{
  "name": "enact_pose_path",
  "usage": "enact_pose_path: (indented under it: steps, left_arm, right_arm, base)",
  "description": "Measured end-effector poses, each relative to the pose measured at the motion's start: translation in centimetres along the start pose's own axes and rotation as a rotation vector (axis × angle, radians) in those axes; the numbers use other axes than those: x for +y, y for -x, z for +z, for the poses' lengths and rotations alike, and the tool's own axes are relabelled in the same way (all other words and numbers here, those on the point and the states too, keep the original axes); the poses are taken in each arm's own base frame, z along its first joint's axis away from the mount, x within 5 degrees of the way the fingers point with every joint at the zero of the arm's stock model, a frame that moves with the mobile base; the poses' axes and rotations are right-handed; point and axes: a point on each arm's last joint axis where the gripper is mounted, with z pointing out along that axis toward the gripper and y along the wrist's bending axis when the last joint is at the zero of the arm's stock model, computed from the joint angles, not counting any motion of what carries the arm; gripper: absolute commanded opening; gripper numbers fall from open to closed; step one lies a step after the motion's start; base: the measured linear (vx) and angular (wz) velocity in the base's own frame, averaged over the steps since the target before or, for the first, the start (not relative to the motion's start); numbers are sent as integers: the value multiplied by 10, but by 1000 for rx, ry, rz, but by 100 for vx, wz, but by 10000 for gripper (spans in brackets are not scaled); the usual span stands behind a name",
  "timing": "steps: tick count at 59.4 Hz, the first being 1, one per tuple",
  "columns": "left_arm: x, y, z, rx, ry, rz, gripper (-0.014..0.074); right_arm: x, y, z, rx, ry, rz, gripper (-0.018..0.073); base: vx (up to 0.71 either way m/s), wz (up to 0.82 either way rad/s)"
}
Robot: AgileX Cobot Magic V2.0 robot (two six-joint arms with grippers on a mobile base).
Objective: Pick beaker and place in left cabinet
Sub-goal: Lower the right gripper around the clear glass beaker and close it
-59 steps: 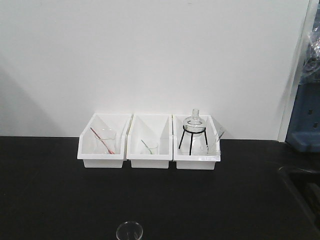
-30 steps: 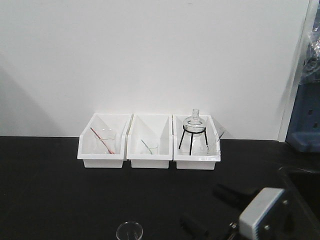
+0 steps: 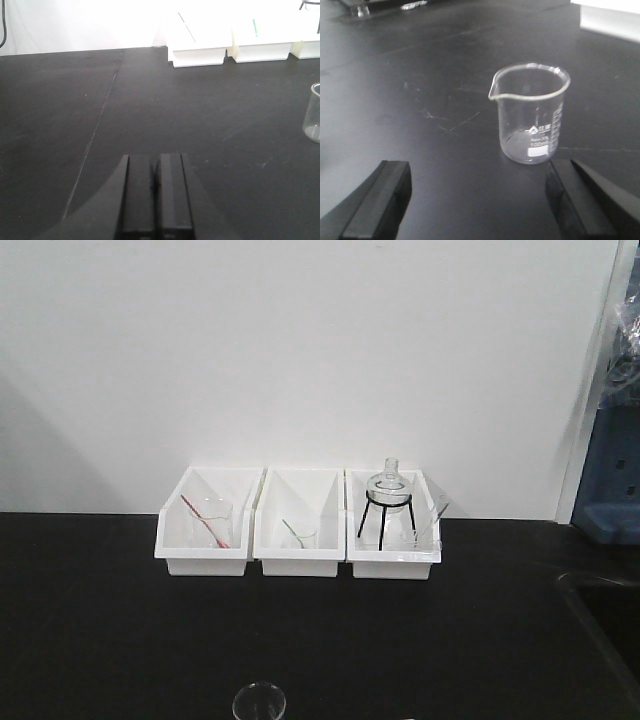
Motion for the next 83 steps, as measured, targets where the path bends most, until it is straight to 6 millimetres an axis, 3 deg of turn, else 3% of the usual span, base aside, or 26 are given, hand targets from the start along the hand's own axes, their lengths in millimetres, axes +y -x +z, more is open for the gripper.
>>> enact_pose_path:
  steps: [12, 39, 71, 83]
  left_arm:
    - [0, 0, 0, 0, 0, 0, 3]
    - [0, 0, 0, 0, 0, 0, 3]
    - [0, 0, 0, 0, 0, 0, 3]
    - [0, 0, 0, 0, 0, 0, 3]
  right_arm:
    - [-4, 3, 30, -43, 34, -29, 603]
    - [-29, -2, 70, -91, 7, -12, 601]
    - [-44, -2, 99, -138, 15, 19, 592]
    - [-37, 1, 108, -154, 41, 3, 577]
  base:
    - [0, 0]
    - [0, 0]
    - [0, 0]
    - [0, 0]
